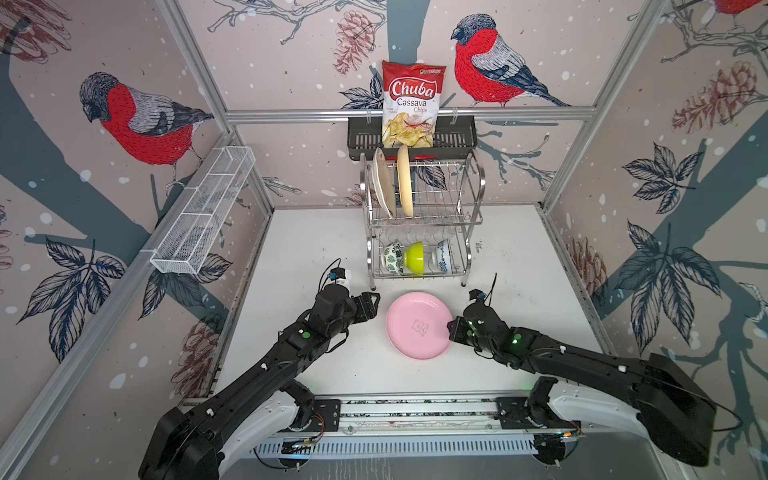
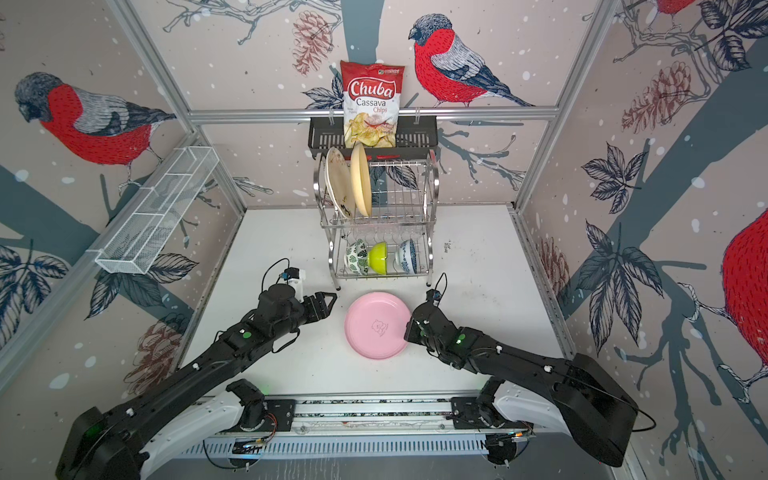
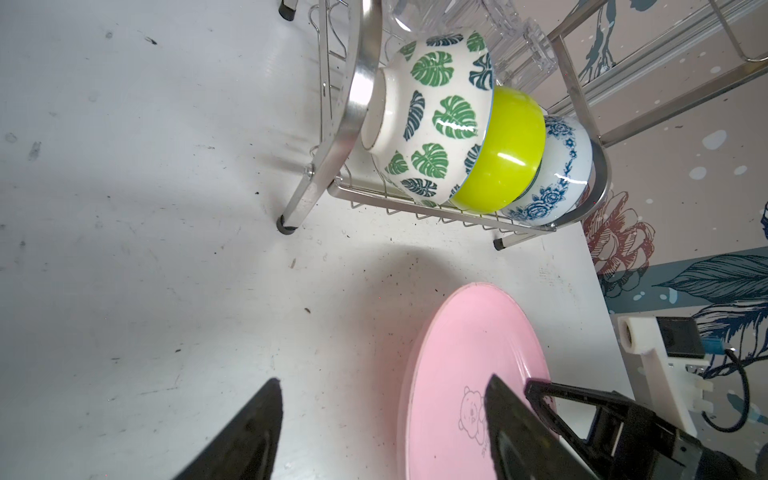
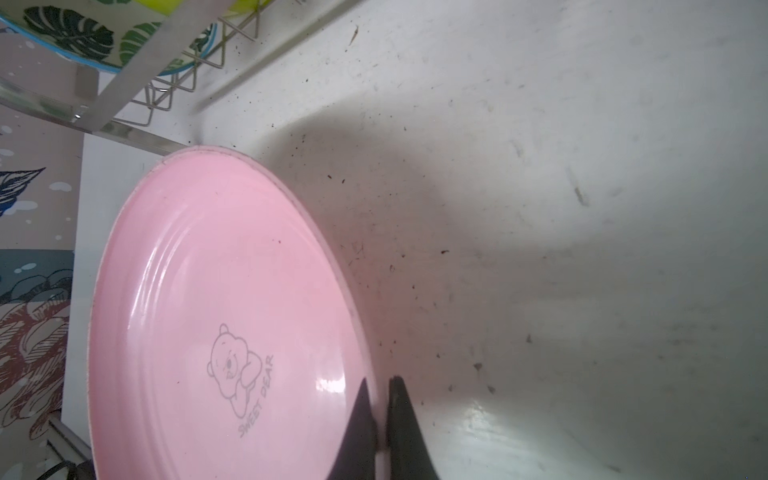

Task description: Unload the mixed dishes from the dish rack

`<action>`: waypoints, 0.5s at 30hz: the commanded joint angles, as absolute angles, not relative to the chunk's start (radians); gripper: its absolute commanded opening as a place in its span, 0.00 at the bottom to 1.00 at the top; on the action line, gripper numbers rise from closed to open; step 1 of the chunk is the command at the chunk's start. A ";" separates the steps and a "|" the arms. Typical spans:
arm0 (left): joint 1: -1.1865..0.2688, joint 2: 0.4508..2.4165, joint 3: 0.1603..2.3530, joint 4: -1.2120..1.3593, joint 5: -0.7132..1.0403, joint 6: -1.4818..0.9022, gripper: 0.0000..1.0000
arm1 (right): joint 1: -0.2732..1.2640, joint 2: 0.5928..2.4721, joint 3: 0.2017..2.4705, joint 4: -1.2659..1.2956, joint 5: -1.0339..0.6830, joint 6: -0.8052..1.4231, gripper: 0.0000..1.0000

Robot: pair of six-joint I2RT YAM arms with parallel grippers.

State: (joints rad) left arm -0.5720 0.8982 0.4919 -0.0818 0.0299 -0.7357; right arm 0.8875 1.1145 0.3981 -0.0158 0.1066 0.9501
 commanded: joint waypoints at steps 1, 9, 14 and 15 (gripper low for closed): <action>-0.569 0.896 0.492 -0.087 0.011 -0.738 0.76 | 0.890 1.134 0.396 0.027 0.138 0.969 0.00; -0.569 0.911 0.489 -0.076 0.023 -0.747 0.76 | 0.891 1.181 0.390 0.057 0.133 0.969 0.06; -0.569 0.912 0.488 -0.077 0.024 -0.749 0.76 | 0.896 1.187 0.381 0.061 0.141 0.974 0.12; -0.568 0.911 0.488 -0.077 0.023 -0.749 0.76 | 0.894 1.185 0.380 0.059 0.141 0.978 0.13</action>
